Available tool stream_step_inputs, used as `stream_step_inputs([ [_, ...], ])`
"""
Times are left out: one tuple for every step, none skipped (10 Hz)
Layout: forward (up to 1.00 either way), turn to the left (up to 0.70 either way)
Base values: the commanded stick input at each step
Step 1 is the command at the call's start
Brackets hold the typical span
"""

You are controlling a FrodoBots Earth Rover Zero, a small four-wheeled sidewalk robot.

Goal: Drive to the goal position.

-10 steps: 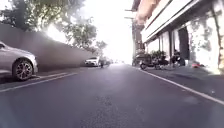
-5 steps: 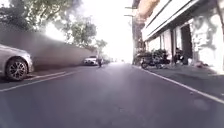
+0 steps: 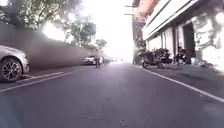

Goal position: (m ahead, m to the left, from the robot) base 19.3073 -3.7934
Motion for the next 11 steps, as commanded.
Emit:
stream_step_inputs([
  [0.45, 0.00],
  [0.45, 0.00],
  [0.45, 0.00],
  [0.45, 0.00],
  [0.45, 0.00],
  [0.45, 0.00],
  [0.45, 0.00],
  [0.45, 0.00],
  [0.45, 0.00],
  [0.45, 0.00],
  [0.45, 0.00],
])
